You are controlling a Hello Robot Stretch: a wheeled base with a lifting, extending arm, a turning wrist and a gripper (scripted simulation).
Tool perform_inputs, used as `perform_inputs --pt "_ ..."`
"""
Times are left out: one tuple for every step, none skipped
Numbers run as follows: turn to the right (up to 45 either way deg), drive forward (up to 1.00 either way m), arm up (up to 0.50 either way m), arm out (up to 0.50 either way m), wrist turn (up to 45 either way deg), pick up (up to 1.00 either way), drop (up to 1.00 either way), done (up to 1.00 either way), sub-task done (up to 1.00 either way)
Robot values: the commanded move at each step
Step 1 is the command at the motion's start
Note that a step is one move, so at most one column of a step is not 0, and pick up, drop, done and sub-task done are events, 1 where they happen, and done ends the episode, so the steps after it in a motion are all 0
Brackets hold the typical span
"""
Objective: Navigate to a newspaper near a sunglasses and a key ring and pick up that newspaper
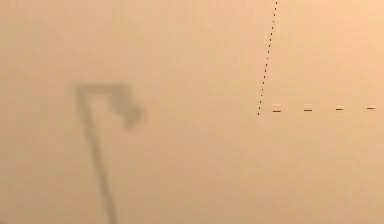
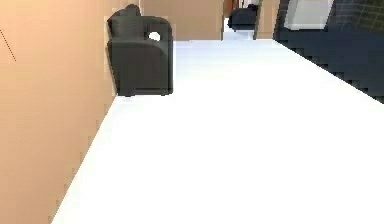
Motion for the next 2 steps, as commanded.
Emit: perform_inputs --pt "-45.0 0.0 0.0 0.0 0.0 0.0 0.0 0.0 0.0" --pt "-21.0 0.0 0.0 0.0 0.0 0.0 0.0 0.0 0.0"
